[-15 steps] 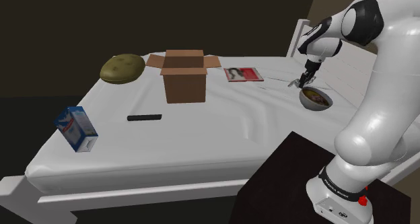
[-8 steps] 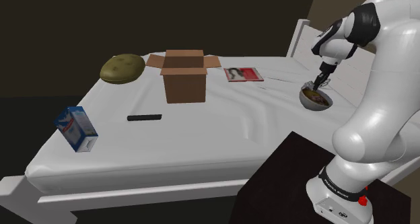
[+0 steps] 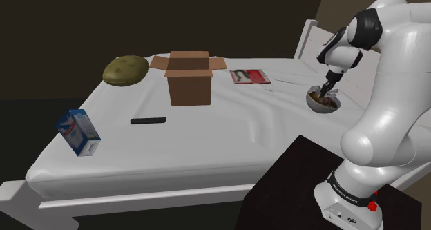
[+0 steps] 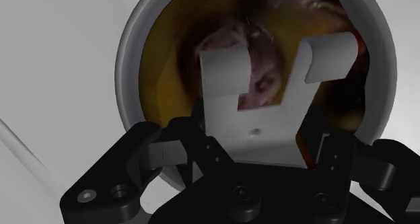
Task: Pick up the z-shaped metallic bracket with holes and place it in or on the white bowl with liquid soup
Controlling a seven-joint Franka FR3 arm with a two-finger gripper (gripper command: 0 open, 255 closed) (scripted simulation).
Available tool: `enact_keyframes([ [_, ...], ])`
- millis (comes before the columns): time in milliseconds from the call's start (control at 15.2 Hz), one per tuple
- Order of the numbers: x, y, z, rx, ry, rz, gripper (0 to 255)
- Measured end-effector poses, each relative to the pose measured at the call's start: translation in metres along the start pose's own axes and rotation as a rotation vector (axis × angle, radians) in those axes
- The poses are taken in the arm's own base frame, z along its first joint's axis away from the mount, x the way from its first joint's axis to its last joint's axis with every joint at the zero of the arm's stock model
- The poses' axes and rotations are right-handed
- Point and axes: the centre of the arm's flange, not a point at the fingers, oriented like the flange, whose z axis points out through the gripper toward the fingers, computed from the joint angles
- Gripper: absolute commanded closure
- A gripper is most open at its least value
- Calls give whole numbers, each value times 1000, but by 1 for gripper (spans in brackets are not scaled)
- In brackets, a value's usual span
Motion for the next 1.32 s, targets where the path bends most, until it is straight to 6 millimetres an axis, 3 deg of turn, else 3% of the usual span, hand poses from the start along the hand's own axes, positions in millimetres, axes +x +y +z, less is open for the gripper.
enact_keyframes([
  [132, 0, 1, 8, 0, 1, -1, 255],
  [462, 1, 2, 6, -6, 6, -1, 255],
  [528, 1, 2, 6, -6, 7, -2, 0],
  [924, 0, 0, 12, 1, 0, 0, 0],
  [1188, 1, -2, -28, 0, 0, -1, 0],
  [1320, 0, -1, -36, 0, 1, 0, 0],
])
